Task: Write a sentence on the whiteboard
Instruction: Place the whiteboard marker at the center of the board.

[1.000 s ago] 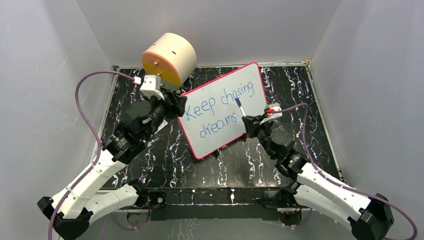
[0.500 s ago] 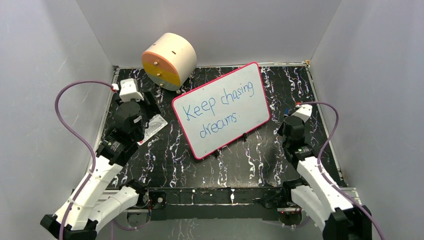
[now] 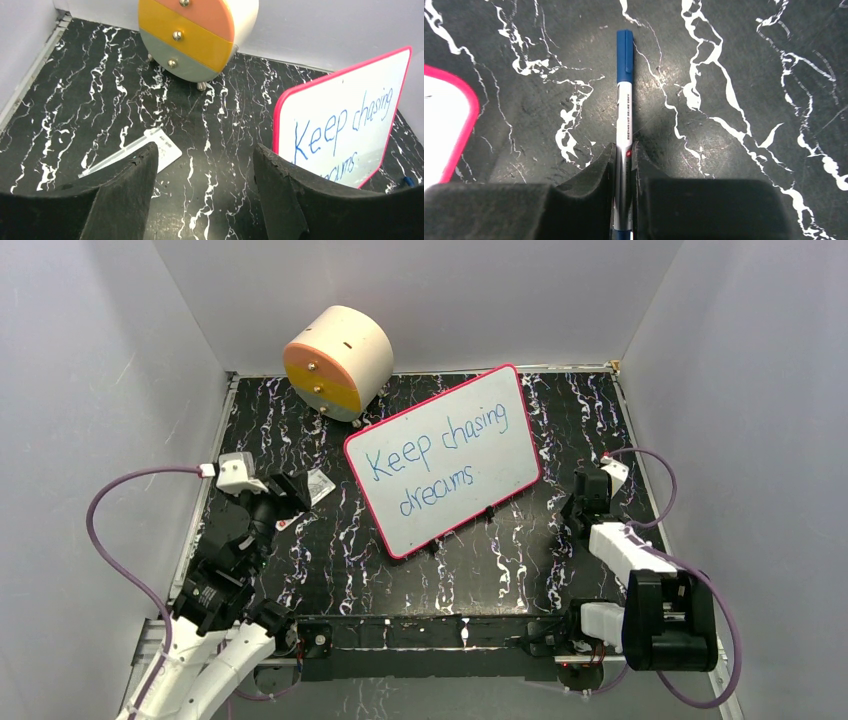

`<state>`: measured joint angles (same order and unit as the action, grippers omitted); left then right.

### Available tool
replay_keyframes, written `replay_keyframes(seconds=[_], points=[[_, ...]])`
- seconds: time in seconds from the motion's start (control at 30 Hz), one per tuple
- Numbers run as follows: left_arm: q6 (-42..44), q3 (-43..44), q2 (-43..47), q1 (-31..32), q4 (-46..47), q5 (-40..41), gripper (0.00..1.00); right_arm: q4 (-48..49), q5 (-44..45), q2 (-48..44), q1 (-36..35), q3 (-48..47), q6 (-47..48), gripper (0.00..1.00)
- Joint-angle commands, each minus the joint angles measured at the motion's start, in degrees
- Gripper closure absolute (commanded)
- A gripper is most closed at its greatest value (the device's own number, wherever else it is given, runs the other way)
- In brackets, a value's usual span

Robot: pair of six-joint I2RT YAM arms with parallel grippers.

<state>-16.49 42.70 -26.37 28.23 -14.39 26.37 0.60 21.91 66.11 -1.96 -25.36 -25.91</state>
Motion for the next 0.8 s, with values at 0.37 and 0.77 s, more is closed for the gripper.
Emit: replay_keyframes(seconds=[0.37, 0.77], points=[[-3.1, -2.8, 8.9, -0.3, -6.4, -3.1, 0.32, -7.7, -5.2, -10.8, 1.0, -1.6, -2.1, 0.4], [0.2, 5.6, 14.0, -0.3, -11.1, -1.6, 0.3, -22.9, -5.9, -36.8, 1.1, -18.0, 7.5, 0.04]])
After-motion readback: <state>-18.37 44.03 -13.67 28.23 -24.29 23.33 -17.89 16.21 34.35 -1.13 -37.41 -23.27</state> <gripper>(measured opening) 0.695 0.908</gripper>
